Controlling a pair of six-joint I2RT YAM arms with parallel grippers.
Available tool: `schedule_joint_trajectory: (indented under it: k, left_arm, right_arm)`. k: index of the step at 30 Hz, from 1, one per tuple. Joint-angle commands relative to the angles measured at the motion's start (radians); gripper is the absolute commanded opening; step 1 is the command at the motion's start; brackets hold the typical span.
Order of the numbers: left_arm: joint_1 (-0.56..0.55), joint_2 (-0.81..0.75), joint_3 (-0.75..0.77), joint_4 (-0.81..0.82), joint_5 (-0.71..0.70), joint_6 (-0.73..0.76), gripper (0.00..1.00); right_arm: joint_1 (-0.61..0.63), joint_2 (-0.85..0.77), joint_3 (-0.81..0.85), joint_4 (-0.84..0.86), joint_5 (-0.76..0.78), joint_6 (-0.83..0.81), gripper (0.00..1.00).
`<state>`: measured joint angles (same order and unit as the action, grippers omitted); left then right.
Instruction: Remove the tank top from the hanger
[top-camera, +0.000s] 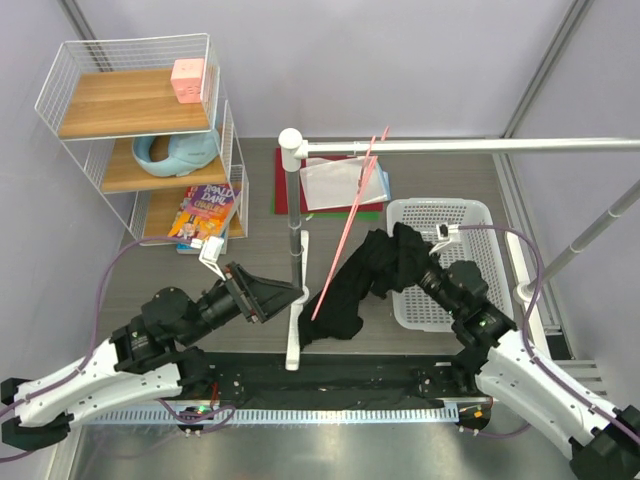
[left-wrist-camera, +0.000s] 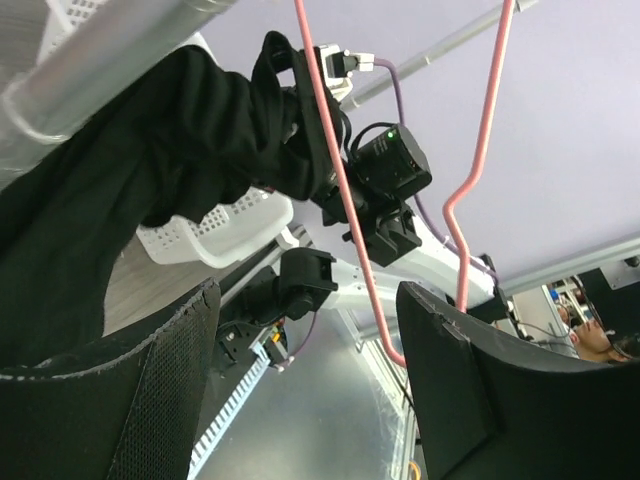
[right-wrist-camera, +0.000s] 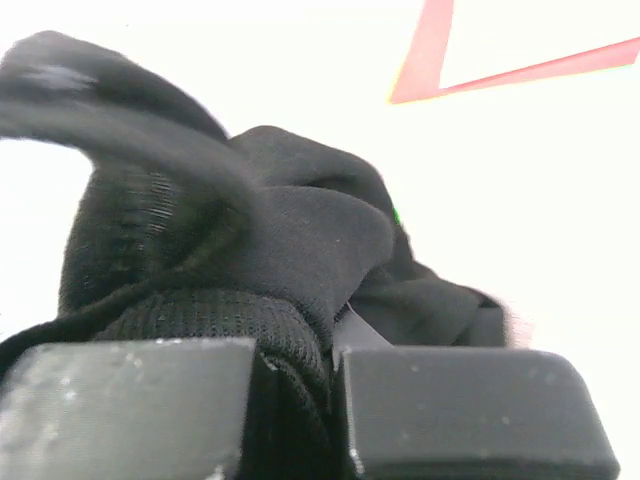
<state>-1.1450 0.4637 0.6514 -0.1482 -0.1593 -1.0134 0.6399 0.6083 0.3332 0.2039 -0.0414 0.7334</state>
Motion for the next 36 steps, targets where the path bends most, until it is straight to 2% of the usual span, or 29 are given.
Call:
schedule_joint_trajectory:
  k: [1,9,14,17,23,28,36]
  left_arm:
    - [0.001,-0.043,-0.006,-0.097,-0.072,0.018,0.72]
    - [0.001,-0.089,-0.019,-0.163,-0.082,-0.002,0.72]
    - [0.001,-0.103,-0.042,-0.146,-0.083,-0.013,0.77]
    - [0.001,-0.097,-0.041,-0.145,-0.077,-0.011,0.77]
    - [0.001,-0.076,-0.024,-0.152,-0.063,-0.004,0.77]
    - [0.001,-0.076,-0.033,-0.139,-0.066,-0.002,0.77]
    - [0.001,-0.042,-0.033,-0.131,-0.06,-0.001,0.77]
  right_arm:
    - [-0.13,0.005,0.084,-0.141,-0.129,-0.029,0.01]
    - [-0.23,0.034,0.383,-0.352,-0.08,-0.155,0.01]
    - [-0.24,0.034,0.518,-0.437,0.036,-0.143,0.01]
    - [-0.24,0.036,0.579,-0.492,0.183,-0.158,0.01]
    - [-0.241,0.013,0.687,-0.557,0.314,-0.268,0.01]
    - [-0.24,0.021,0.75,-0.656,0.497,-0.362,0.01]
    - [-0.24,0.025,0.79,-0.682,0.555,-0.44,0.01]
